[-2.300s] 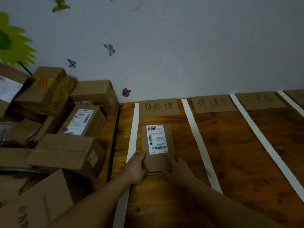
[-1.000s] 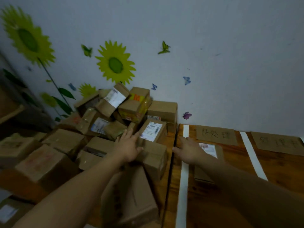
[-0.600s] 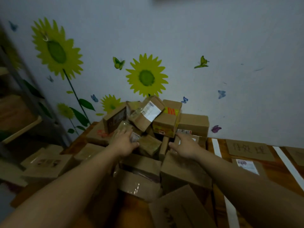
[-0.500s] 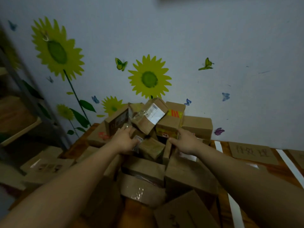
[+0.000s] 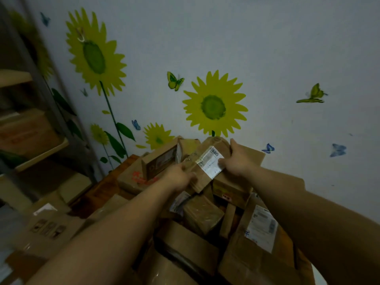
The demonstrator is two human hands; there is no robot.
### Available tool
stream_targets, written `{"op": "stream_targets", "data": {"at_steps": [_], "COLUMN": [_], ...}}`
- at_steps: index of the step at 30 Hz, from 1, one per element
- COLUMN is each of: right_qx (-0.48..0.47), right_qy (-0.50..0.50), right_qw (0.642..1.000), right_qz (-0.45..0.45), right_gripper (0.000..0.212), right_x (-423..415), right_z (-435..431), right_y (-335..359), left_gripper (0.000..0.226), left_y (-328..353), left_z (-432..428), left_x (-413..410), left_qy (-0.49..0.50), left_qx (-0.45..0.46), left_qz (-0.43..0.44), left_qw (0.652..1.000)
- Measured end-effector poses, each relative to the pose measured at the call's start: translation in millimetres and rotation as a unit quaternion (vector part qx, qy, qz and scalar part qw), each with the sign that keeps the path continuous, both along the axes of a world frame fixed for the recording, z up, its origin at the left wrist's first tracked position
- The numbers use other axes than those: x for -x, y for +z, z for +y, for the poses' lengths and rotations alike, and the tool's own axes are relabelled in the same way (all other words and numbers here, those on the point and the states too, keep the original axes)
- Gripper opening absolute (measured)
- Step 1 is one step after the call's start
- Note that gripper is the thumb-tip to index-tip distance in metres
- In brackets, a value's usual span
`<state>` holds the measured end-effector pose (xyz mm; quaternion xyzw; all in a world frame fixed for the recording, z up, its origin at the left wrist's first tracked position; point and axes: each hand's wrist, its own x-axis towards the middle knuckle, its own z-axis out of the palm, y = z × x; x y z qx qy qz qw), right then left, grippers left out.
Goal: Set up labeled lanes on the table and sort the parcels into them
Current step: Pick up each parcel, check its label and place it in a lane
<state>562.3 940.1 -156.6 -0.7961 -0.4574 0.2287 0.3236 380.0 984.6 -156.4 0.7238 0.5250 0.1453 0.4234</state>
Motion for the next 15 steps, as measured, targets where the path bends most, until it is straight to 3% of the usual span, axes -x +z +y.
{"op": "stream_targets", "data": {"at_steps": [3, 5, 11, 15], "right_qx": [-0.066, -0.123, -0.183, -0.209], "right_qy": [-0.025, -0.047, -0.056, -0.096], "right_qw": [0.997, 0.991, 0.981, 0.973], "right_qz": [0.004, 0.034, 0.043, 0.027], "right_gripper": [0.051, 0.033, 0.032, 0.026], "right_x": [-2.5, -4.3, 1.4, 14.6], "right_z": [1.8, -2.4, -35.1, -66.3], "right_y": [-5.6, -1.1, 20.3, 36.5], "left_gripper": [0.055, 0.053, 0.039, 0.04], "left_y": [-3.2, -3.4, 13.4, 37.5], "left_z": [-2.7, -2.0, -13.9, -30.3], "left_x": [-2.7, -2.2, 10.3, 15.9], "left_qy": [0.069, 0.101, 0.114, 0.153], "left_qx": [0.027, -0.005, -0.183, -0.124], "left_qz": [-0.077, -0.131, -0.218, -0.31], "left_qw": [0.994, 0.986, 0.952, 0.93]}}
